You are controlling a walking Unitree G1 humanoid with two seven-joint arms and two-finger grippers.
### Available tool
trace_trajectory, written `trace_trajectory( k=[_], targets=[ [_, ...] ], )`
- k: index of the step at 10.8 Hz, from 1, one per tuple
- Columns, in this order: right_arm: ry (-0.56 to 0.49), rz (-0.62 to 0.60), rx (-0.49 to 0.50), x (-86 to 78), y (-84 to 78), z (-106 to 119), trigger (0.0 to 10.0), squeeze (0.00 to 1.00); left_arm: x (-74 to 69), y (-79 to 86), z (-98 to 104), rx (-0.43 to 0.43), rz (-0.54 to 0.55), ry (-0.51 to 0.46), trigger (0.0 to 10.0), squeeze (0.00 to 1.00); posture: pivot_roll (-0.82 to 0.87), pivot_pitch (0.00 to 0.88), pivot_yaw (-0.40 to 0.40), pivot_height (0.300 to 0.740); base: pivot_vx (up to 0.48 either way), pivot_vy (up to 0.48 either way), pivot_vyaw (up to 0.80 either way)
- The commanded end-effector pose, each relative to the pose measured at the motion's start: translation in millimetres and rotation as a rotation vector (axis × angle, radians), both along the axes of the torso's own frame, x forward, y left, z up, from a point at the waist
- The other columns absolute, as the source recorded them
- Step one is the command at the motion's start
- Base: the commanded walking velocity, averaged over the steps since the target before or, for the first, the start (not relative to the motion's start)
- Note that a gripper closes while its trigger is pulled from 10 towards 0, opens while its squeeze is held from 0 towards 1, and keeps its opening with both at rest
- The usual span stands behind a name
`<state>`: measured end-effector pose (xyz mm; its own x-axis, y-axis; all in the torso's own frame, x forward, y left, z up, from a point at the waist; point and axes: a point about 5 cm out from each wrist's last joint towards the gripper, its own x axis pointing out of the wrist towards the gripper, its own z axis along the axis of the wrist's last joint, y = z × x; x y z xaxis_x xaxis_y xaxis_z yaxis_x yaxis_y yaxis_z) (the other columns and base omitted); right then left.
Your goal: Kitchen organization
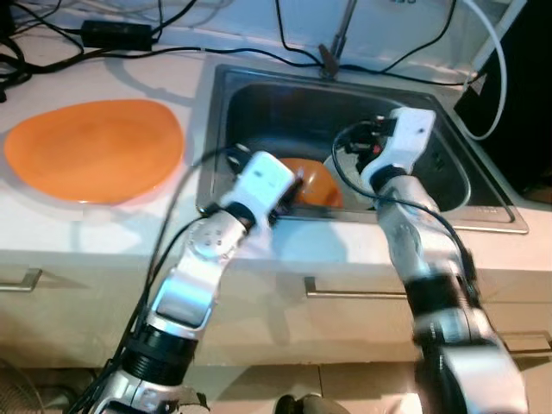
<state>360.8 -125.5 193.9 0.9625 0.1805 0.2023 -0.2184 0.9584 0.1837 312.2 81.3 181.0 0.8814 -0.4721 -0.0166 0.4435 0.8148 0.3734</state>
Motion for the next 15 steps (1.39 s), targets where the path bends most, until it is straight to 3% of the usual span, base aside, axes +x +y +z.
trace_trajectory(
  k=[1,3,5,7,10,11,13,15],
  targets=[
    [-0.04,-0.018,0.002,-8.2,-7.3,6.6,10.0,0.0,1.9,-1.4,3.7,-0.007,0.02,-0.044,10.0,0.0,-0.02,0.075,-0.179,0.719,0.0,0.0,0.0],
    [-0.059,-0.014,-0.041,-34.1,-12.1,-2.4,10.0,0.0,4.2,4.9,3.1,-0.004,0.072,-0.093,10.0,0.0,-0.05,0.074,-0.167,0.719,0.0,0.0,0.0],
    [-0.006,-0.005,-0.09,-56.0,-11.2,-27.5,10.0,0.0,4.8,12.7,6.1,-0.015,0.111,-0.155,10.0,0.0,-0.06,0.063,-0.154,0.719,0.0,0.0,0.0],
    [0.07,-0.01,-0.089,-62.0,-5.6,-50.3,10.0,0.0,3.4,17.9,7.4,-0.019,0.131,-0.169,10.0,0.0,-0.04,0.059,-0.149,0.719,0.0,0.0,0.0],
    [0.082,0.013,-0.06,-60.9,9.8,-50.7,10.0,0.0,2.9,41.0,18.1,0.06,0.174,-0.239,10.0,0.0,-0.02,0.053,-0.151,0.719,0.0,0.0,0.0],
    [0.09,0.015,-0.051,-60.4,14.1,-53.2,10.0,0.0,0.3,63.1,29.2,0.152,0.206,-0.303,10.0,0.0,0.0,0.053,-0.147,0.719,0.0,0.0,0.0],
    [0.108,0.012,-0.037,-62.0,18.6,-58.7,10.0,0.0,-13.4,87.2,45.5,0.37,0.202,-0.446,10.0,0.0,0.01,0.056,-0.142,0.719,0.0,0.0,0.0],
    [0.124,0.016,-0.026,-63.6,21.9,-62.8,10.0,0.0,-37.5,115.0,48.7,0.539,0.17,-0.451,10.0,0.0,0.03,0.065,-0.148,0.719,0.0,0.0,0.0]
  ],
)
